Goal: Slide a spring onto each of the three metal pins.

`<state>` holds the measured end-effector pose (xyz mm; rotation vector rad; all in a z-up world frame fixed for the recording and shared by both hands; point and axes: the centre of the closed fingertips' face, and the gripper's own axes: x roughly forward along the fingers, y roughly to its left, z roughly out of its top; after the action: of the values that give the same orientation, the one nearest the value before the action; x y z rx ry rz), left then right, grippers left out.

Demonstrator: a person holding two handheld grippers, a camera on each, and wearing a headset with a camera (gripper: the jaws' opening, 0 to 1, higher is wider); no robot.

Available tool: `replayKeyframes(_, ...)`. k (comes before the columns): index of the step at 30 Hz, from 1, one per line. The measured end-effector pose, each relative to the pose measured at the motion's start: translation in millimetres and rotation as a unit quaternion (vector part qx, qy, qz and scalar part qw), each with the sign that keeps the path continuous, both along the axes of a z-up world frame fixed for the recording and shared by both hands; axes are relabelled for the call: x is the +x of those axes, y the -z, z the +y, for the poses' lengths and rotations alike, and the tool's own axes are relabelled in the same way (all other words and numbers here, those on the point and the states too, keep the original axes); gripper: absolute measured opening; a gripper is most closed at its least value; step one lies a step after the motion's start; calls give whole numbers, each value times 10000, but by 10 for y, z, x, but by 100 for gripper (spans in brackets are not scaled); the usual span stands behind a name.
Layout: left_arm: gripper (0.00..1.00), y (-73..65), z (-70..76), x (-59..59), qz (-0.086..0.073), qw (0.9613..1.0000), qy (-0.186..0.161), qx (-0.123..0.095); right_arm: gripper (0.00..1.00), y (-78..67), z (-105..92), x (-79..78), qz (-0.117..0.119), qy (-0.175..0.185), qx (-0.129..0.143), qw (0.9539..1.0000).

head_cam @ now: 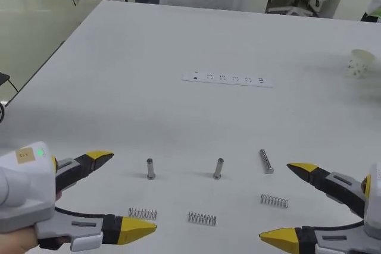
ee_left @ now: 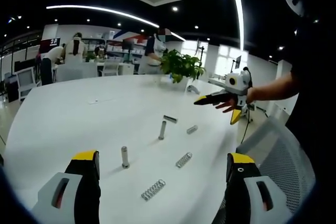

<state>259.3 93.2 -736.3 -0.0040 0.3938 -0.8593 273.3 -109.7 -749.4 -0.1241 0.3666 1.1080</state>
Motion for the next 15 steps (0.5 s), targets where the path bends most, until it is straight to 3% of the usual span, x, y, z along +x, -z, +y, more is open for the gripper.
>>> replayKeyframes(15, 98, -20, -5, -21, 12, 10000, 15, 59, 99, -3, -18, 42, 31, 73, 36, 10000)
